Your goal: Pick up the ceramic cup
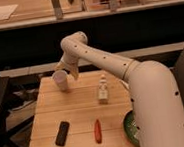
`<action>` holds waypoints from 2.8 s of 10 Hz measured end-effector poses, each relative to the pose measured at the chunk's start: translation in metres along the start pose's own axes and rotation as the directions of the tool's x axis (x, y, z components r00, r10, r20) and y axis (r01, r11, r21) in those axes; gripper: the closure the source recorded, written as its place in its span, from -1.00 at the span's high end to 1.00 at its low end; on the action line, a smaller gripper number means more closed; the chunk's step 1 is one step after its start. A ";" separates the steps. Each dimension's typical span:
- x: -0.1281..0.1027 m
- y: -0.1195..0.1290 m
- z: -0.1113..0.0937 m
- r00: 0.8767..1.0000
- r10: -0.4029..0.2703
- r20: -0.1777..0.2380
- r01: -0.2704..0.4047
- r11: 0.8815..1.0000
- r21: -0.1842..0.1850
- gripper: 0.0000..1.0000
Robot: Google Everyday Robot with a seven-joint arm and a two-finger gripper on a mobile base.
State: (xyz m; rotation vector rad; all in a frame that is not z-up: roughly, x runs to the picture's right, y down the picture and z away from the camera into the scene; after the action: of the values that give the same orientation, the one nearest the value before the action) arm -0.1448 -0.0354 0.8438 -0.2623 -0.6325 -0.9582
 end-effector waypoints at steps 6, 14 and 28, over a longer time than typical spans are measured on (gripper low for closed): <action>0.007 0.012 0.044 0.997 0.030 0.071 -0.028 0.999 -0.023 0.60; 0.013 0.022 0.084 0.992 0.046 0.119 -0.039 0.997 -0.062 0.25; 0.013 0.024 0.048 0.991 0.024 0.133 -0.014 0.997 -0.077 -1.00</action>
State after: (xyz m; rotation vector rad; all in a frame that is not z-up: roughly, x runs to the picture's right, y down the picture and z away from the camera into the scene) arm -0.1384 -0.0082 0.8918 -0.4019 -0.7155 -0.9532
